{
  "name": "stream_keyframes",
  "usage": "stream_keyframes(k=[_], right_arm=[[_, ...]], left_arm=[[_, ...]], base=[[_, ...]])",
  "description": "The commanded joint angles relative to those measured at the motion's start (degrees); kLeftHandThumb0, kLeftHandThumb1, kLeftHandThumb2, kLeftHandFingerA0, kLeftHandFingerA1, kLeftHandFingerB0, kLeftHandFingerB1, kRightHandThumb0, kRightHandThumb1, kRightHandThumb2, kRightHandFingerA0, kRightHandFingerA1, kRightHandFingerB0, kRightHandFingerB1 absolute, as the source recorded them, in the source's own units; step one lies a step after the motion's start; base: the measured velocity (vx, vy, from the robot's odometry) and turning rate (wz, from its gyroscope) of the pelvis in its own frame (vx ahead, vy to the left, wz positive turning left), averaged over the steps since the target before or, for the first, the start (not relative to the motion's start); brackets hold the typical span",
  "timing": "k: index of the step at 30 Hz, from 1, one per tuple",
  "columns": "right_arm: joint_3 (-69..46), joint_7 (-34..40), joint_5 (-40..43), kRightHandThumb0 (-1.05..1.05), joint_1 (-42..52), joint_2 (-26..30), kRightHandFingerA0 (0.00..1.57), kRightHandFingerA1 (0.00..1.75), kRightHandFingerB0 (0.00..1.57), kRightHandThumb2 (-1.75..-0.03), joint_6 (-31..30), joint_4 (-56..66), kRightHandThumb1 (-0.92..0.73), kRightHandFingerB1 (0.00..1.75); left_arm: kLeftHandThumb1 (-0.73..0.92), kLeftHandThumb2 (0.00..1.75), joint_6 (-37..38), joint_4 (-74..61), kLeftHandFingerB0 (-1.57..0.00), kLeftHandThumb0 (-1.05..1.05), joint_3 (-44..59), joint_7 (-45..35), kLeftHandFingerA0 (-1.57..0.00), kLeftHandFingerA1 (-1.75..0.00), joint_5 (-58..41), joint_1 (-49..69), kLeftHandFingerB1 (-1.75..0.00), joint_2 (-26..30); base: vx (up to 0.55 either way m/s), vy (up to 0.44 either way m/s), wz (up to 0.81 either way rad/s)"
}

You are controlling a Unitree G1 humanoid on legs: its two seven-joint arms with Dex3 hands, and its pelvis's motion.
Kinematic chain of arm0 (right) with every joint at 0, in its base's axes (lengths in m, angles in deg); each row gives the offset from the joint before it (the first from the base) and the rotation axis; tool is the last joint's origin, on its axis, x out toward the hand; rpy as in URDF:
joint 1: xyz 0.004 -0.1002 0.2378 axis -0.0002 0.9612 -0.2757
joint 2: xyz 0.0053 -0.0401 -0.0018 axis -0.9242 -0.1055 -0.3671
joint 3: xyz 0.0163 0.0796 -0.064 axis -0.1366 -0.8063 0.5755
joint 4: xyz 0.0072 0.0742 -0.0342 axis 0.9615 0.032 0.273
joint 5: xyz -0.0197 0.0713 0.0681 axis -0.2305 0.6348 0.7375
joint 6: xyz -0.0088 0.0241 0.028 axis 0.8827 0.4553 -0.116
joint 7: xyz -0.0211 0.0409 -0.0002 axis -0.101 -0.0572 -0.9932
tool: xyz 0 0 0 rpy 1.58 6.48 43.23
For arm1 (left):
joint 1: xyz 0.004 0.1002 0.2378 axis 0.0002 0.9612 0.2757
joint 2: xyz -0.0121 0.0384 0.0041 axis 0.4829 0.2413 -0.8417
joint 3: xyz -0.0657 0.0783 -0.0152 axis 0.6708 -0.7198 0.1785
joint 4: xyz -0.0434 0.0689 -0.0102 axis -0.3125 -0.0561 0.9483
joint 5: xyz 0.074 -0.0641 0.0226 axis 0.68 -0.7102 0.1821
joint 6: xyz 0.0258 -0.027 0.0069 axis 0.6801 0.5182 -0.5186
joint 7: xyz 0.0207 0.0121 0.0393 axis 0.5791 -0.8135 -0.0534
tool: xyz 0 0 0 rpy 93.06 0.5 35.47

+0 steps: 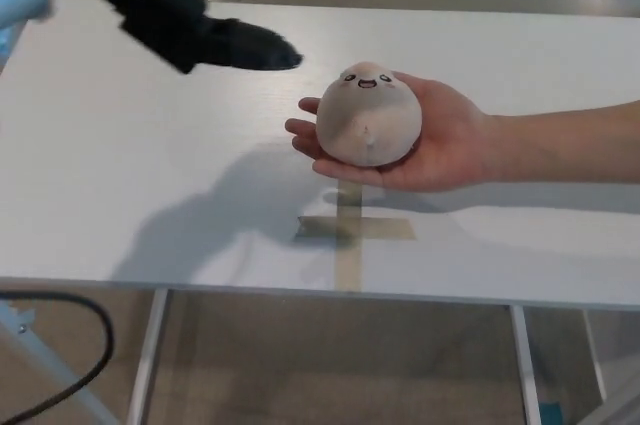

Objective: Use the left hand to take the pink dumpling toy on a person's hand and put it on the desk.

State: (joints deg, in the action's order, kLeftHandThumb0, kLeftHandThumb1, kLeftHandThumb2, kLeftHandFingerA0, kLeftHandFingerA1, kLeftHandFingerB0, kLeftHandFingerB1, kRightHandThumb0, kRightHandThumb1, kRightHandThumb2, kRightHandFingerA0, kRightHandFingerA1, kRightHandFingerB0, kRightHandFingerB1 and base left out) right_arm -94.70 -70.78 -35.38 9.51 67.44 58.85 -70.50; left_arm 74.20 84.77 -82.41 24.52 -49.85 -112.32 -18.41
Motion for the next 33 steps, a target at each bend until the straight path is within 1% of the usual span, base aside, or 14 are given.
stream_keyframes(k=[1, 6, 9, 10, 13, 15, 21, 22, 26, 29, 33], right_arm=[[-0.01, -1.34, 0.64, -0.16, 0.19, -0.23, 0.64, 0.47, 0.53, -0.59, -0.54, -0.14, -0.65, 0.43], [0.14, -1.35, 0.47, -0.16, -0.08, -0.12, 0.64, 0.47, 0.53, -0.59, -0.38, -0.1, -0.65, 0.43], [0.22, -1.32, 0.43, -0.16, -0.14, -0.2, 0.64, 0.47, 0.53, -0.59, -0.3, 0.02, -0.65, 0.43], [0.25, -1.28, 0.43, -0.16, -0.32, -0.27, 0.64, 0.47, 0.53, -0.59, -0.35, 0.1, -0.65, 0.43], [0.09, -1.35, 0.59, -0.16, -0.49, -0.26, 0.64, 0.47, 0.52, -0.59, -0.45, 0.01, -0.65, 0.43], [0.0, -1.35, 0.71, -0.17, -0.81, -0.47, 0.64, 0.47, 0.51, -0.59, -0.59, -0.02, -0.65, 0.42], [0.04, -1.52, 0.68, -0.16, -1.11, -0.44, 0.63, 0.46, 0.51, -0.59, -0.49, 0.01, -0.65, 0.42], [0.06, -1.44, 0.64, -0.16, -1.15, -0.41, 0.63, 0.46, 0.51, -0.59, -0.5, 0.03, -0.65, 0.42], [0.24, -1.33, 0.47, -0.17, -1.18, -0.46, 0.63, 0.46, 0.51, -0.59, -0.65, -0.01, -0.65, 0.42], [0.33, -1.37, 0.39, -0.17, -1.16, -0.51, 0.63, 0.46, 0.52, -0.59, -0.69, -0.05, -0.65, 0.43], [0.22, -1.27, 0.5, -0.17, -1.16, -0.59, 0.64, 0.47, 0.52, -0.59, -0.61, -0.06, -0.65, 0.43]], left_arm=[[0.39, 0.71, -2.18, 18.88, -0.18, -0.64, -22.56, 6.98, -0.28, -0.42, 33.41, -13.5, -0.36, -8.48], [0.39, 0.69, -3.4, 25.34, -0.19, -0.63, -28.83, 8.72, -0.25, -0.41, 38.98, -16.49, -0.36, -10.22], [0.39, 0.69, -4.16, 27.46, -0.15, -0.62, -30.4, 9.16, -0.2, -0.39, 39.54, -17.37, -0.35, -11.1], [0.2, 0.82, -4.56, 29.22, -0.06, -0.29, -31.62, 9.43, -0.07, -0.5, 40.03, -18.17, -0.49, -11.79], [0.2, 0.82, -5.05, 31.31, -0.07, -0.28, -33.32, 10.45, -0.08, -0.51, 40.89, -18.99, -0.49, -12.72], [0.21, 0.82, -4.75, 33.17, -0.09, -0.27, -35.77, 12.77, -0.09, -0.51, 43.53, -19.47, -0.5, -13.17], [0.22, 0.82, -4.52, 34.97, -0.09, -0.25, -38.9, 15.35, -0.1, -0.51, 46.46, -20.09, -0.5, -13.46], [0.38, 0.64, -4.4, 35.74, -0.19, -0.53, -39.78, 16.07, -0.23, -0.39, 47.19, -20.43, -0.35, -13.66], [0.38, 0.64, -4.49, 36.93, -0.24, -0.49, -42.33, 17.3, -0.29, -0.41, 49.55, -20.67, -0.37, -13.84], [0.39, 0.65, -4.7, 37.93, -0.22, -0.47, -44.05, 17.73, -0.31, -0.42, 50.5, -20.67, -0.37, -14.11], [0.4, 0.64, -5.69, 39.89, -0.21, -0.47, -45.52, 18.0, -0.31, -0.41, 50.82, -20.29, -0.37, -15.57]], base=[[0.0, 0.0, 0.0], [0.0, 0.0, 0.0], [0.0, 0.0, 0.0], [0.0, 0.0, 0.0], [0.0, 0.0, 0.0], [0.0, 0.0, 0.0], [0.0, 0.0, 0.0], [0.0, 0.0, 0.0], [0.0, 0.0, 0.0], [0.0, 0.0, 0.0], [0.0, 0.0, 0.0]])
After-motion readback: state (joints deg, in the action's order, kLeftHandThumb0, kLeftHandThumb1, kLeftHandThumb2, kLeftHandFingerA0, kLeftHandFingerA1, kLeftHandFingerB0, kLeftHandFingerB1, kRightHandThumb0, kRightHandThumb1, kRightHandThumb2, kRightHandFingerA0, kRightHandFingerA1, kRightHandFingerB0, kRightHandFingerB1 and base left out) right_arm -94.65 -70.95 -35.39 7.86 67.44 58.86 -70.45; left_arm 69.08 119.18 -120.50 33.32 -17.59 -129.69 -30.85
